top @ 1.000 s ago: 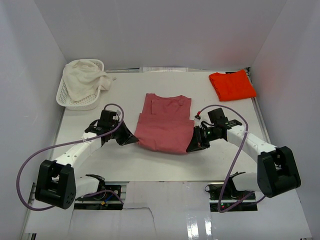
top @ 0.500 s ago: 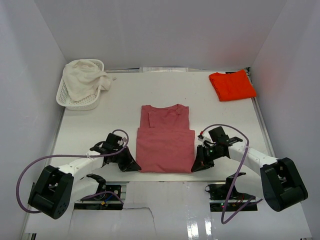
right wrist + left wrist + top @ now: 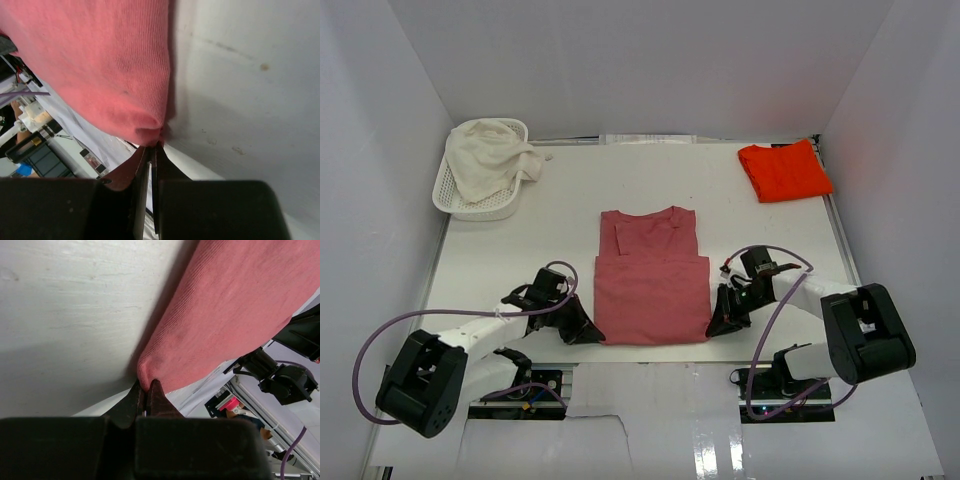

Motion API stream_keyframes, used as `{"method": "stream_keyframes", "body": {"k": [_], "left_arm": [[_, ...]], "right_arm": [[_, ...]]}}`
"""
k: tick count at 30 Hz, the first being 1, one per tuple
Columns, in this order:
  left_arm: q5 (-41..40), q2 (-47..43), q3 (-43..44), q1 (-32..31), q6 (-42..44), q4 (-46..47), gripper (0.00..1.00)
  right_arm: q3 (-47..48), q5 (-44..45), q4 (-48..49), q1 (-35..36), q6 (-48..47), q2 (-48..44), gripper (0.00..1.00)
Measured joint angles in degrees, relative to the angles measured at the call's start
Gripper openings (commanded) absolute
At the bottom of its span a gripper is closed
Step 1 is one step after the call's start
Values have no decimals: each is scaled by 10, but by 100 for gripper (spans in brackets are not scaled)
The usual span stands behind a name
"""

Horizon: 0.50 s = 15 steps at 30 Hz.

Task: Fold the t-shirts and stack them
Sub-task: Fold the long partially folded tshirt into a neat square

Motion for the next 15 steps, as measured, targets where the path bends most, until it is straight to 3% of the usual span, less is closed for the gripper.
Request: {"method": "stream_keyframes", "body": {"k": [8, 15], "left_arm": [[-7, -28, -18, 0, -27, 12, 2], [-4, 27, 9, 0, -22, 20, 2]], "right_arm": [[22, -3, 4, -46, -29, 36, 8], [51, -5, 5, -47, -40, 66, 8]]}}
